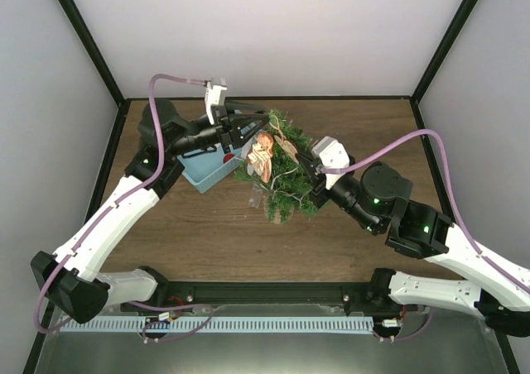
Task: Decorate the small christmas tree
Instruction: Adjust the decoration item on the Christmas tree.
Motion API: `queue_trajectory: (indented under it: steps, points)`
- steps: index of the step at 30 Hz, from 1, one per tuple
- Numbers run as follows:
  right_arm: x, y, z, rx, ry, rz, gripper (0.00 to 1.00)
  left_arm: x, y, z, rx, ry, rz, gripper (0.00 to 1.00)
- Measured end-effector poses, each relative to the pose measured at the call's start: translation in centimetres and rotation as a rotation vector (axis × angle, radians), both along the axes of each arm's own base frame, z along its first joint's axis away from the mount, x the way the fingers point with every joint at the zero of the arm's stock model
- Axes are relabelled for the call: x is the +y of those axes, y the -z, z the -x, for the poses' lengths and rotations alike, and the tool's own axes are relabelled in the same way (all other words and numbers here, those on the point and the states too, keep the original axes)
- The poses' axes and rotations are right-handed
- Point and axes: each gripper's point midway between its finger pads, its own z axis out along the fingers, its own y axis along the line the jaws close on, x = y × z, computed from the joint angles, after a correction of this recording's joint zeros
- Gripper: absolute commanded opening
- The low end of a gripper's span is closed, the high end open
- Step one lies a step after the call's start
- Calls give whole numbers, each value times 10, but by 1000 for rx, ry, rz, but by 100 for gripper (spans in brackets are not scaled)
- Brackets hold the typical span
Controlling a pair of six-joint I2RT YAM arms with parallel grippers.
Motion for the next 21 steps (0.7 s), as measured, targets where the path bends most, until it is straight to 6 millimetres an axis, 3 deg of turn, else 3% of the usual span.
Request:
queue_trajectory:
  steps: [21]
  points:
    - [-18, -12, 0, -114, 45, 107, 2, 3, 0, -9, -3, -54, 1, 40]
